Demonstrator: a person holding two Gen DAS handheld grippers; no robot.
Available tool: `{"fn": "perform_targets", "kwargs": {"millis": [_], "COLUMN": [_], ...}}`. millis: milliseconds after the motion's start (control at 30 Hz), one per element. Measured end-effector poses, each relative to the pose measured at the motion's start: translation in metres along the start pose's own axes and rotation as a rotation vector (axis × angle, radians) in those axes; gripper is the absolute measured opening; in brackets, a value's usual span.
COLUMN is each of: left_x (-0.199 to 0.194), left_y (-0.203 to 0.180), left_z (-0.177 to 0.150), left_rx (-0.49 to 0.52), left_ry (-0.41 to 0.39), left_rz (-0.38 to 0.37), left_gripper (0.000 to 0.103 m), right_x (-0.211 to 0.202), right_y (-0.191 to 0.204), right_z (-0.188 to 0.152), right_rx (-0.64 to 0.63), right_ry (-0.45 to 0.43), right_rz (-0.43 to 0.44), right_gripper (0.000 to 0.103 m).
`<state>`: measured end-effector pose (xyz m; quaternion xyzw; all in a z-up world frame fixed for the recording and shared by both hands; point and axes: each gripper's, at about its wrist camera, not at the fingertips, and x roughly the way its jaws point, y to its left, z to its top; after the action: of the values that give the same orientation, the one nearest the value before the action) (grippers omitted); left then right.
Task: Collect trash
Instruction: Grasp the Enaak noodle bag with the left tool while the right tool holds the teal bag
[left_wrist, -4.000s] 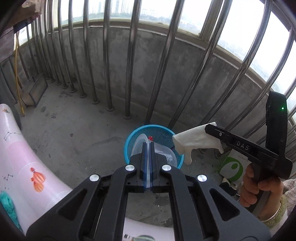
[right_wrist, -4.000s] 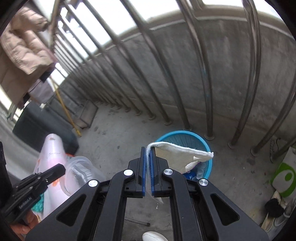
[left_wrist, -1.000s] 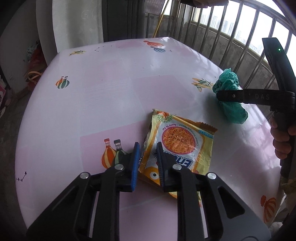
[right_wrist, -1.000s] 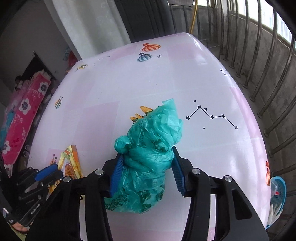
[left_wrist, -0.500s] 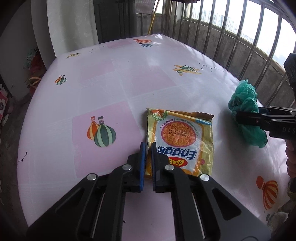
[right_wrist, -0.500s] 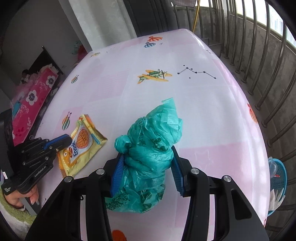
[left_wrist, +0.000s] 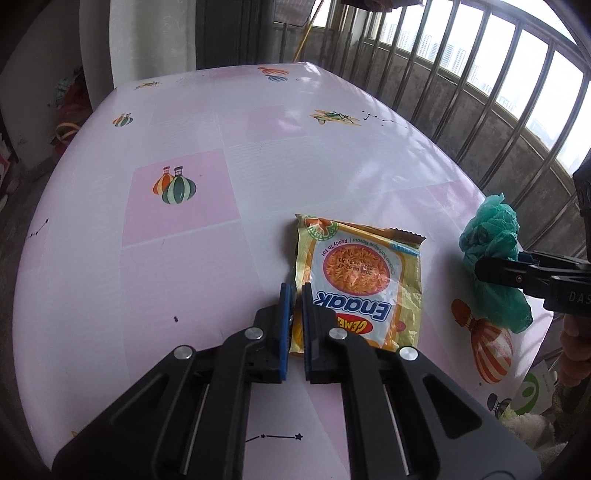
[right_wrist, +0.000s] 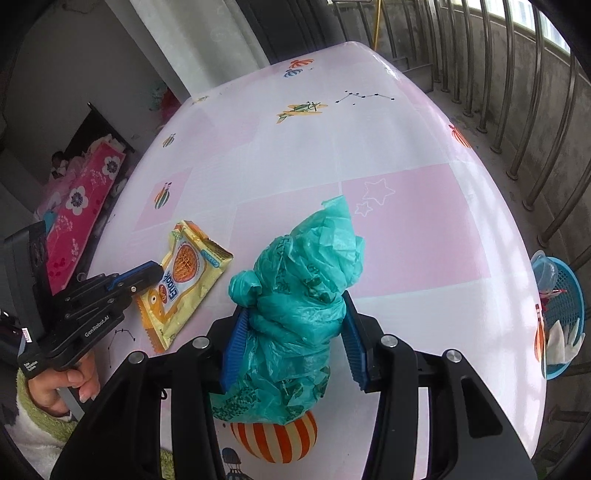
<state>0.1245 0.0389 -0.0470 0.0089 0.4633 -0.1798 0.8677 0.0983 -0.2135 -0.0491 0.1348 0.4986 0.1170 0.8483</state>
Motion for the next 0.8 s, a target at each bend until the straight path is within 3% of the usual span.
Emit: {"fn": "perform_targets", "kwargs": {"millis": [267,367,467,600,800], "left_x": [-0.007,-0.011,-0.015,-0.014,-0.007], "left_y": [0.010,0.009,0.010,0.011,0.023], "left_z": [-0.012,-0.020,-0.025,-0.031,-0.029], "left_rx": [-0.122,-0.154,-0.173,-0.222,-0.282], "left_ry": [0.024,0.034,0.048,0.094,0.087], "left_rz": [-0.100,-0.149,-0.185,-0.303,-0.368], "left_gripper": [0.004,0.010,0.016,0.017,0.021], "right_x": [-0.016,-0.011,0.001,0.022,0.028], "right_y": [0.014,0.025,0.034,0.041,0.040], "right_z": [0.003,0.005,0.001,-0.001,0.001], "right_rx": [-0.024,-0.046,-0.074,-0.103,-0.124], "right_ry": [-0.044,-0.031,-0.006,0.035,0.038], "right_rz": [0.096,0.130,0.136,0.109,0.125], "right_gripper": [0.046,0.046,0.046,0.046,0.045]}}
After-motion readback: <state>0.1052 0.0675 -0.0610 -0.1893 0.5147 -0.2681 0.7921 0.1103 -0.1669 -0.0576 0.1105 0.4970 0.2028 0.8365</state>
